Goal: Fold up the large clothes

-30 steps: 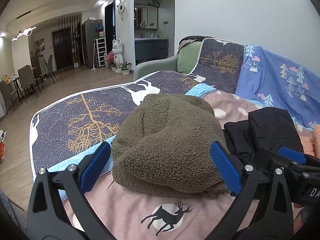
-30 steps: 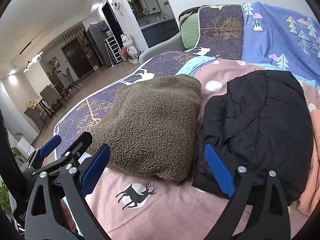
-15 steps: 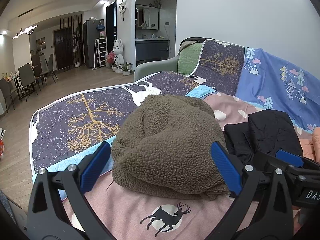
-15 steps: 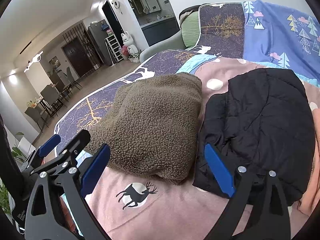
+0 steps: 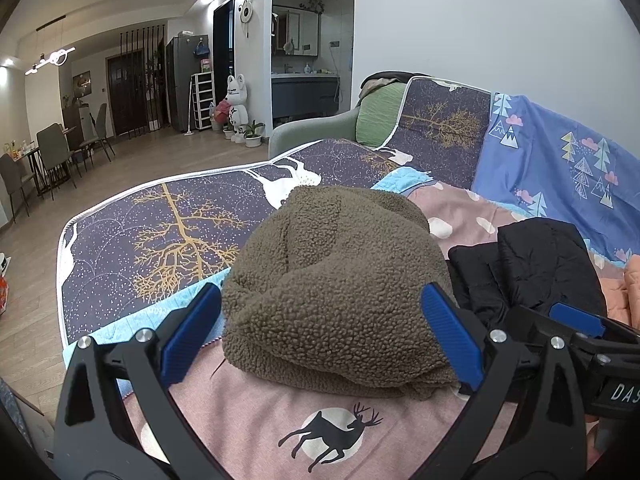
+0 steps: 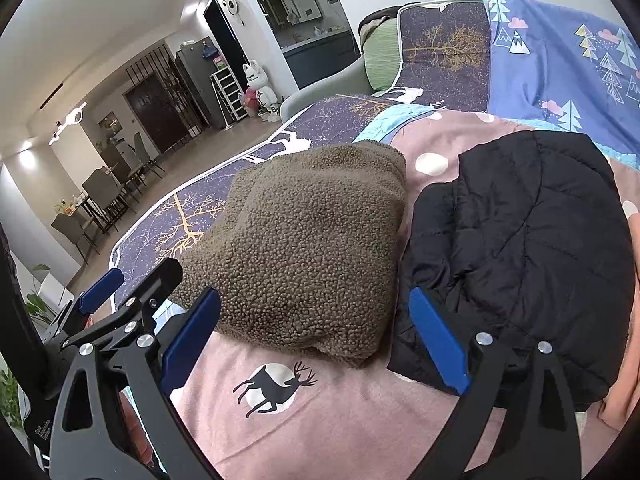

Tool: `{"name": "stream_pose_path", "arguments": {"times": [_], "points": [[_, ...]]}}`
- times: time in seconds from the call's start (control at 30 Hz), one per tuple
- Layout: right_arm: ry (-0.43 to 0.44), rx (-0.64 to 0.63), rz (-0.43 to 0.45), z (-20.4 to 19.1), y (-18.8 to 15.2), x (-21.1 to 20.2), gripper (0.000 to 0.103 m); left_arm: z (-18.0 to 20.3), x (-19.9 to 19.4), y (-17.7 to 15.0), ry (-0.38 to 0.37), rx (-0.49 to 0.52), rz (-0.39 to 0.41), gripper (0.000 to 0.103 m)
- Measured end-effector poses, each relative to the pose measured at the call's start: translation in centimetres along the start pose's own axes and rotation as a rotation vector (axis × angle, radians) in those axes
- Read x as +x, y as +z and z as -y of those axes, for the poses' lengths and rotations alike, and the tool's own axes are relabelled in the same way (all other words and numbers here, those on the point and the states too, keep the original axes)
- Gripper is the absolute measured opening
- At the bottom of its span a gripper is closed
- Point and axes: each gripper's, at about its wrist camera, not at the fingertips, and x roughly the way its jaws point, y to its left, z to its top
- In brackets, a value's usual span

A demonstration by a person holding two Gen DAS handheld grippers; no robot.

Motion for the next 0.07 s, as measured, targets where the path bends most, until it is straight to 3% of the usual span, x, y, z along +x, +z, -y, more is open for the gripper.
{"name": "stream_pose_path", "arguments": {"times": [0.07], "points": [[-0.001, 0.001, -0.002, -0.02, -0.04, 0.01, 0.095, -0.02, 0.01, -0.01, 0.003, 0.001, -0.001, 0.101]]}}
